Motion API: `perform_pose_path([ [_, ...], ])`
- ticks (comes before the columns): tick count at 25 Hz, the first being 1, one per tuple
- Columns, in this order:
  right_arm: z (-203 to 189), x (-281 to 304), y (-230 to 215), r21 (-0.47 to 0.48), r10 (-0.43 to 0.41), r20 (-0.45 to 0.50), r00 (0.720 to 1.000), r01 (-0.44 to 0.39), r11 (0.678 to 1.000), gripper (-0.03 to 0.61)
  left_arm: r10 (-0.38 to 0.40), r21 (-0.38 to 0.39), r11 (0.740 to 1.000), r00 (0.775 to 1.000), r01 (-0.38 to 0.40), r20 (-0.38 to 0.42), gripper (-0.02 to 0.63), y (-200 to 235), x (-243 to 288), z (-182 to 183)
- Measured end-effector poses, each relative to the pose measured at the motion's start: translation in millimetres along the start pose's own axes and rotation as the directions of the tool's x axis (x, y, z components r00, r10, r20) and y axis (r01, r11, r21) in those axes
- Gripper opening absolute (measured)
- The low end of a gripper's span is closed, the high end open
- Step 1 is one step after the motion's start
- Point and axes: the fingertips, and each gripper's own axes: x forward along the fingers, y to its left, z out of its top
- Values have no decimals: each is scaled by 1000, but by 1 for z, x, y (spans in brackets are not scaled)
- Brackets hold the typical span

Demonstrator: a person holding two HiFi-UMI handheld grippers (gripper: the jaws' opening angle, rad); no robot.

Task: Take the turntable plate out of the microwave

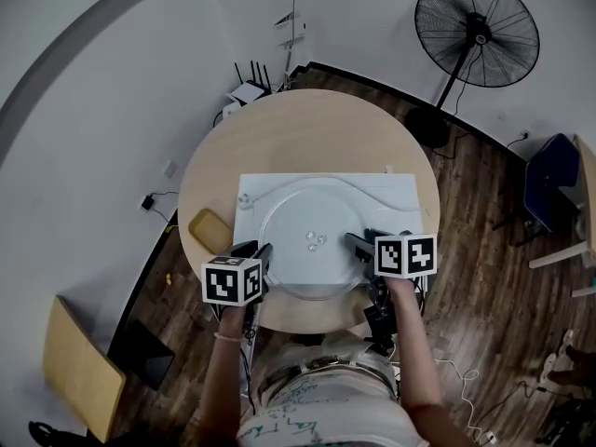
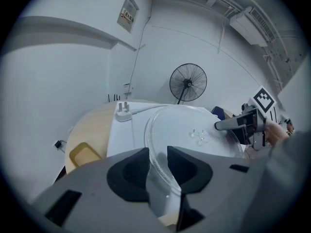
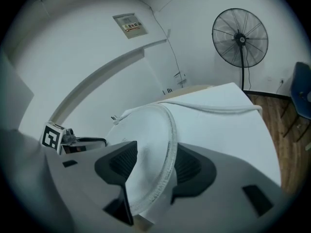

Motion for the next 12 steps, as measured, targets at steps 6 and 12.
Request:
perform_pose_path([
  [6,1,-1,-2,-9,-18,13,1000,18,1000,224,14,68,998,1000,-15,15,121,-2,2,4],
  [12,-4,-1,2,-58,71,-70,995,-75,995,215,12,173,985,998,-21,54,126,1,2,8],
])
